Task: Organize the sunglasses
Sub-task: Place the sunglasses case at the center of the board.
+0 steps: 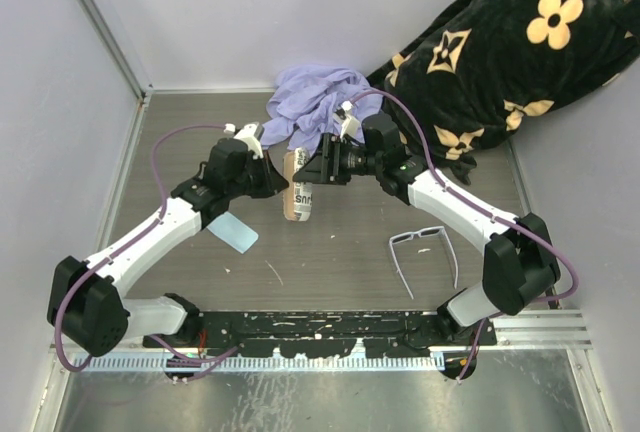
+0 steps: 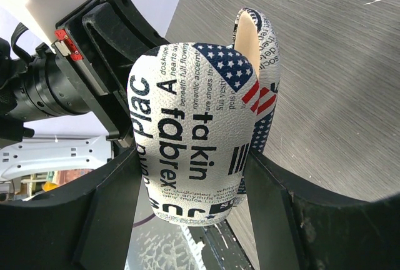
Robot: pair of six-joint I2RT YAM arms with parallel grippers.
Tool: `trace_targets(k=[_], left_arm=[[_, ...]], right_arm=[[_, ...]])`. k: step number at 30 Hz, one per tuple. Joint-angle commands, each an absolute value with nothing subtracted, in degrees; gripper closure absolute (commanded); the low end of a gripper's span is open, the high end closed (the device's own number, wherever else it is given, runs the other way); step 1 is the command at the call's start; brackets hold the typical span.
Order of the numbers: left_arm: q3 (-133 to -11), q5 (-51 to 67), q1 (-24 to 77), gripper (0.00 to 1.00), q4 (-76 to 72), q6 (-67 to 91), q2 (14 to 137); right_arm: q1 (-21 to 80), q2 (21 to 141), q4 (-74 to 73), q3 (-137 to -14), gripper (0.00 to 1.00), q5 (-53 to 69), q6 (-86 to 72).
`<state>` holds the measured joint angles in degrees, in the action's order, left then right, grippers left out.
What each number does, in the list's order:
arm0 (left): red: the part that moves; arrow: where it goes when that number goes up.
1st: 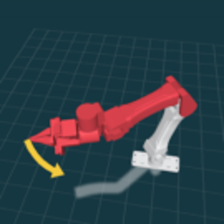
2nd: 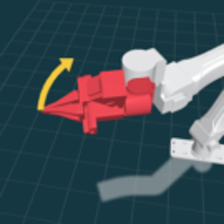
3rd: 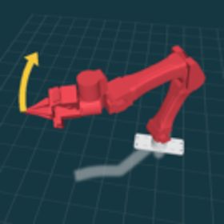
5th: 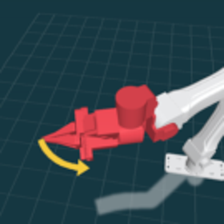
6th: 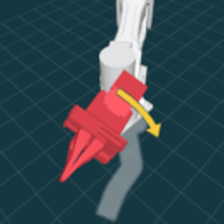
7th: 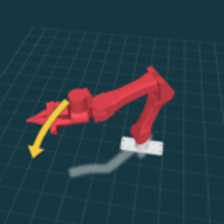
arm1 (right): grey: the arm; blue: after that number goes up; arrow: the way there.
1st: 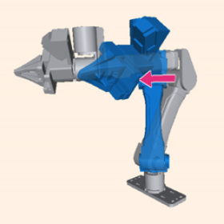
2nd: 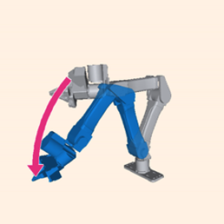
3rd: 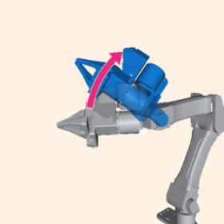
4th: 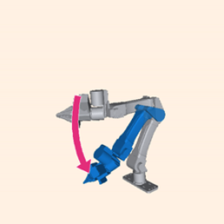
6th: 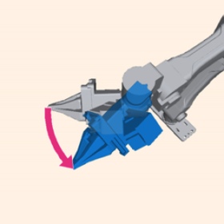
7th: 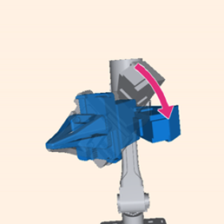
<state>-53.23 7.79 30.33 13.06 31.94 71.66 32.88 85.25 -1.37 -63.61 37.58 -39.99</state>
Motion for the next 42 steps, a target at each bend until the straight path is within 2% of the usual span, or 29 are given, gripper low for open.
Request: trace_targets(k=[1, 7, 9, 12, 19, 27, 33, 42], left_arm=[[-55.21, 7.58, 30.32, 1.0, 11.09, 31.12, 71.24], [-55.35, 6.29, 30.33, 1.0, 12.8, 31.46, 70.93], [-55.5, 5.95, 30.32, 1.0, 13.62, 31.45, 71.05], [-55.34, 5.56, 30.33, 1.0, 14.4, 31.15, 71.02], [-54.62, 4.69, 30.32, 1.0, 14.8, 31.36, 71.18], [-54.16, 0.1, 30.32, 1.0, 16.15, 34.27, 75.07], [-53.35, -5.49, 30.36, 1.0, 14.88, 39.65, 80.57], [-53.5, -13.52, 30.94, 1.0, 13.42, 52.43, 89.15]], right_arm=[[32.82, 84.46, 1.54, -64.6, 0.85, 38.97, -39.43], [32.87, 84.29, 0.55, -64.76, 0.56, 36.64, -38.03], [32.87, 84.36, 0.08, -65.0, 0.38, 35.95, -37.46], [32.87, 84.61, -0.52, -65.4, 0.23, 35.14, -36.8], [32.78, 84.51, -3.78, -66.21, 0.01, 31.73, -33.81], [32.73, 79.46, -15.52, -67.16, 0.0, 14.65, -24.3], [32.26, 71.21, -15.91, -62.45, 0.0, 4.29, -23.62], [32.06, 67.12, -16.02, -57.89, 0.0, 3.94, -24.26]])
